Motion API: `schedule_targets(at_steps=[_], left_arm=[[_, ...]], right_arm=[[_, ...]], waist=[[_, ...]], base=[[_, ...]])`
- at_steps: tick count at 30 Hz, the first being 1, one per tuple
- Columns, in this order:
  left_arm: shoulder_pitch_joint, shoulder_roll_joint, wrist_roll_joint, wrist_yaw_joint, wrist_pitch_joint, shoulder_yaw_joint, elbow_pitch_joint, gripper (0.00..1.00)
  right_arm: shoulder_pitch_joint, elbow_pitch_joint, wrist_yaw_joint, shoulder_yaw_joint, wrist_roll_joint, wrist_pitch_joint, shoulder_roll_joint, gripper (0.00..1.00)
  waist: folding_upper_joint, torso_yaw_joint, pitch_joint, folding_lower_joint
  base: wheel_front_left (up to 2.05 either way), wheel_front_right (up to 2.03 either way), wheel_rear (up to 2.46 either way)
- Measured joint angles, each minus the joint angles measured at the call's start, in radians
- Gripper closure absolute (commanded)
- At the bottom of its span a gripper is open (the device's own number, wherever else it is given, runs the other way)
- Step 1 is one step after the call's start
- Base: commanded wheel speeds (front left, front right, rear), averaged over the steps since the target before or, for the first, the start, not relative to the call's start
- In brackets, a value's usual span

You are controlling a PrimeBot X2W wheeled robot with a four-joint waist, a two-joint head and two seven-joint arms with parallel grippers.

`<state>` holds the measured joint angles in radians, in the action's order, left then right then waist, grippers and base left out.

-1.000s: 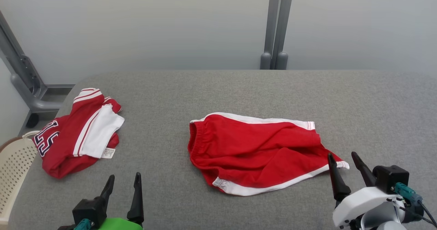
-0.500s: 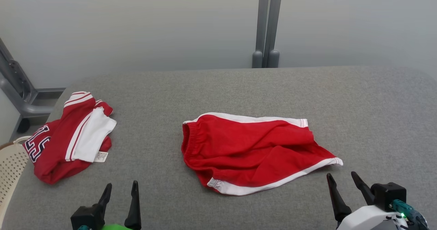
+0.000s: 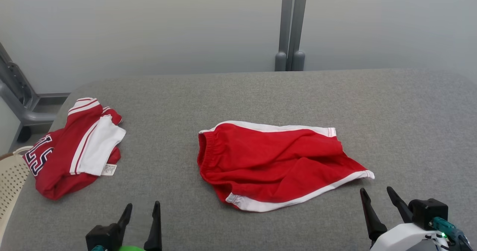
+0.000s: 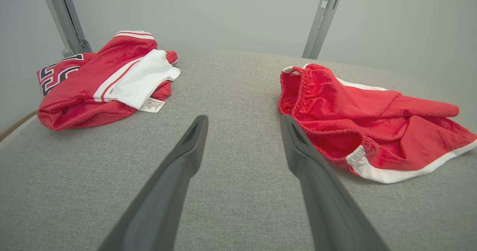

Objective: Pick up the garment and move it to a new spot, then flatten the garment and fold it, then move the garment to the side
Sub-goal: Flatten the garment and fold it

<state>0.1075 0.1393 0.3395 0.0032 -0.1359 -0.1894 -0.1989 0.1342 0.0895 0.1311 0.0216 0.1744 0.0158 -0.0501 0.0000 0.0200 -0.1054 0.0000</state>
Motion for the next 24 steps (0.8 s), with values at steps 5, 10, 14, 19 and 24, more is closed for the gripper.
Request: schedule_targets(at_steps=[5, 10, 14, 19, 24], left_arm=[[-0.021, -0.012, 0.035, -0.047, 0.056, -0.044, -0.003, 0.00], [-0.076, -0.028, 0.033, -0.083, 0.136, -0.130, -0.009, 0.00], [-0.126, -0.037, 0.024, -0.097, 0.194, -0.189, -0.043, 0.00], [-0.176, -0.050, 0.016, -0.109, 0.214, -0.247, -0.092, 0.00], [-0.236, -0.059, 0.009, -0.118, 0.222, -0.294, -0.137, 0.00]], right_arm=[[-0.026, 0.000, 0.000, 0.011, -0.006, -0.065, 0.000, 0.00], [-0.084, 0.006, 0.000, 0.014, -0.052, -0.155, -0.036, 0.00], [-0.138, 0.043, 0.000, 0.009, -0.079, -0.212, -0.093, 0.00], [-0.215, 0.111, 0.000, -0.007, -0.101, -0.225, -0.141, 0.00], [-0.287, 0.188, 0.000, -0.013, -0.109, -0.204, -0.162, 0.00]], waist=[[0.0000, -0.008, 0.009, 0.0000], [0.0000, -0.019, 0.027, 0.0000], [0.0000, -0.027, 0.050, 0.0000], [0.0000, -0.038, 0.086, 0.0000], [0.0000, -0.044, 0.129, 0.0000]], base=[[0.00, 0.00, 0.00], [0.00, 0.00, 0.00], [0.00, 0.00, 0.00], [0.00, 0.00, 0.00], [0.00, 0.00, 0.00]])
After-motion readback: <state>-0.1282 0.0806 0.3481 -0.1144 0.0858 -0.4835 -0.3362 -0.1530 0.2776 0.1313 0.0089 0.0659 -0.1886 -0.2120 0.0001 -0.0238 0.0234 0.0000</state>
